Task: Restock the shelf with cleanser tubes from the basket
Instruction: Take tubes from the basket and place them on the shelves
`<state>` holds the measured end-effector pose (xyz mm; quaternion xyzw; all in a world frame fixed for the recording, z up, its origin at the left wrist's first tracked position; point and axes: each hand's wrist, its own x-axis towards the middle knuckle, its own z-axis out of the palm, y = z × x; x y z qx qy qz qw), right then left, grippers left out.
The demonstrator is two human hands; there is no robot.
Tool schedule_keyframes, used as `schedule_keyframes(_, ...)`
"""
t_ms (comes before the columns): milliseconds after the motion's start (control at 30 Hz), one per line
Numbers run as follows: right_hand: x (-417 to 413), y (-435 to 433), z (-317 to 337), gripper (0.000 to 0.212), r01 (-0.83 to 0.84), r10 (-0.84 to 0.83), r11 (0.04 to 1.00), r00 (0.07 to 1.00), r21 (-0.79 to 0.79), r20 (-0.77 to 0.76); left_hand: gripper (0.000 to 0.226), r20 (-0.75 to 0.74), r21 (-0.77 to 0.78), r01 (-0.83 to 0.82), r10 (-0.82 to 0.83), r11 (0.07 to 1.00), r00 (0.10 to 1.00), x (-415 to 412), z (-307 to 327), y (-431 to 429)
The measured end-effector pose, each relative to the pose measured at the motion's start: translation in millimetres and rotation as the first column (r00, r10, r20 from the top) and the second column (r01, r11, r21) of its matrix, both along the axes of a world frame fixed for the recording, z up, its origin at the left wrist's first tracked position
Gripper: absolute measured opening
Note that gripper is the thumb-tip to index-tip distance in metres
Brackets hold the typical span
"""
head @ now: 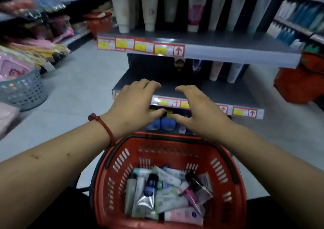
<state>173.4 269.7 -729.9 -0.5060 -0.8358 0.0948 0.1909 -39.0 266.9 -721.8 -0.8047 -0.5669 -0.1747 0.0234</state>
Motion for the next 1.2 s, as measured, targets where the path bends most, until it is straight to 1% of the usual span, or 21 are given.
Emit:
schedule_keyframes(67, 2, -17, -32, 0.078, 0.006, -0.006, 0.999, 1.000, -0.053, -0.001, 0.068, -0.012, -0.032, 0.030, -0.030, 0.999, 0.999, 0, -34, -16)
schedule_keyframes(133, 4, -31, -63, 0.081, 0.018, -0.016, 0.990, 1.000, -0.139, 0.016, 0.068, 0.006, -0.078, 0.029, -0.029, 0.997, 1.000, 0, -67, -28)
schedule_keyframes(200, 6, -45, -92, 0.083, 0.027, -0.023, 0.972, 1.000, -0.234, 0.021, 0.068, 0.024, -0.150, 0.018, -0.015, 0.989, 1.000, 2, -99, -40)
schedule_keyframes(267, 9, -55, -118, 0.084, 0.031, -0.036, 0.948, 0.999, -0.317, -0.009, 0.069, 0.035, -0.239, 0.008, 0.001, 0.971, 0.999, 6, -128, -46)
schedule_keyframes(400, 9, -59, -158, 0.089, 0.053, -0.054, 0.901, 0.998, -0.430, 0.009, 0.070, 0.043, -0.398, 0.012, 0.005, 0.917, 0.999, 17, -170, -50)
schedule_keyframes(500, 7, -65, -187, 0.090, 0.063, -0.050, 0.858, 0.998, -0.510, 0.039, 0.068, 0.059, -0.509, 0.019, 0.012, 0.861, 0.998, 16, -200, -59)
schedule_keyframes(600, 14, -69, -211, 0.090, 0.098, -0.069, 0.790, 0.995, -0.605, 0.071, 0.067, -0.029, -0.585, -0.001, -0.019, 0.811, 0.999, 9, -226, -67)
schedule_keyframes(700, 25, -71, -229, 0.087, 0.125, -0.100, 0.752, 0.992, -0.648, 0.075, 0.068, -0.083, -0.621, -0.035, -0.021, 0.783, 0.996, 0, -242, -67)
schedule_keyframes(800, 32, -72, -244, 0.086, 0.148, -0.119, 0.735, 0.989, -0.662, 0.089, 0.067, -0.053, -0.660, -0.048, 0.017, 0.750, 0.998, -7, -253, -66)
schedule_keyframes(867, 35, -73, -255, 0.084, 0.168, -0.122, 0.720, 0.986, -0.674, 0.116, 0.067, -0.049, -0.701, -0.067, 0.045, 0.710, 0.998, -13, -261, -67)
schedule_keyframes(967, 37, -74, -268, 0.079, 0.196, -0.123, 0.699, 0.980, -0.688, 0.155, 0.069, -0.118, -0.762, -0.129, 0.061, 0.634, 0.991, -23, -276, -68)
schedule_keyframes(1067, 46, -71, -282, 0.080, 0.209, -0.126, 0.669, 0.978, -0.713, 0.168, 0.066, -0.100, -0.790, -0.136, 0.093, 0.598, 0.991, -25, -288, -62)
schedule_keyframes(1200, 62, -65, -303, 0.083, 0.337, -0.233, 0.605, 0.941, -0.721, 0.244, 0.060, -0.074, -0.819, -0.135, 0.130, 0.557, 0.989, -12, -305, -58)
